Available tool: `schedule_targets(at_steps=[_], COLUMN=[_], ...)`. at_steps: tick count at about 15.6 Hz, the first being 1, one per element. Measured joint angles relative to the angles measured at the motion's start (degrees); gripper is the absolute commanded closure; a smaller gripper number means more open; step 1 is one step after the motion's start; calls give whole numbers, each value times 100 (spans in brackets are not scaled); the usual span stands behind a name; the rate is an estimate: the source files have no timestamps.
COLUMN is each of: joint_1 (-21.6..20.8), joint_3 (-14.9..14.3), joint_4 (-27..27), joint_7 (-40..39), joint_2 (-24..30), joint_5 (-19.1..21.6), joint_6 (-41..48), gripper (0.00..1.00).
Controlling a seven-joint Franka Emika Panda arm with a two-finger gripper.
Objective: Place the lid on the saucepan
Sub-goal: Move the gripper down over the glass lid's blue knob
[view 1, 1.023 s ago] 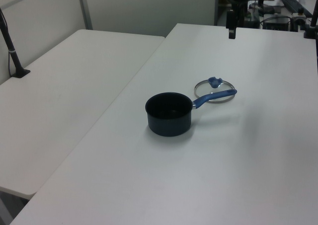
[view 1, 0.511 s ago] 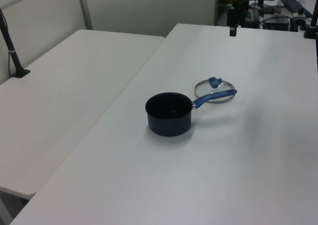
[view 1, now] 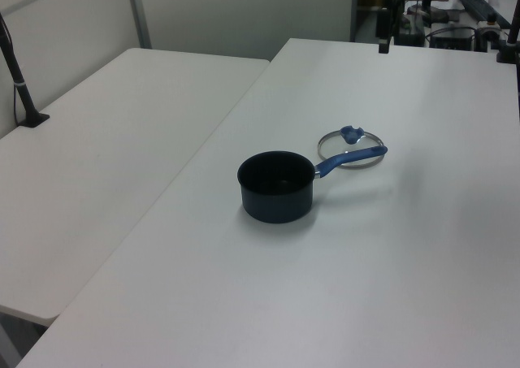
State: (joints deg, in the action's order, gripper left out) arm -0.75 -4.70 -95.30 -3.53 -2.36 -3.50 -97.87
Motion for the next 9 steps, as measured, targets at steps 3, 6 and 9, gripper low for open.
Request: schedule_targets(at_steps=[3, 6, 9], joint_1=[37, -13, -32], joint_3=[8, 44, 71], joint_4=[-11, -13, -27], joint_7=[-56, -36, 271], joint_2=[-398, -881, -1262], joint_5=[0, 0, 3], joint_6=[-331, -682, -1063], gripper=[0, 0, 0])
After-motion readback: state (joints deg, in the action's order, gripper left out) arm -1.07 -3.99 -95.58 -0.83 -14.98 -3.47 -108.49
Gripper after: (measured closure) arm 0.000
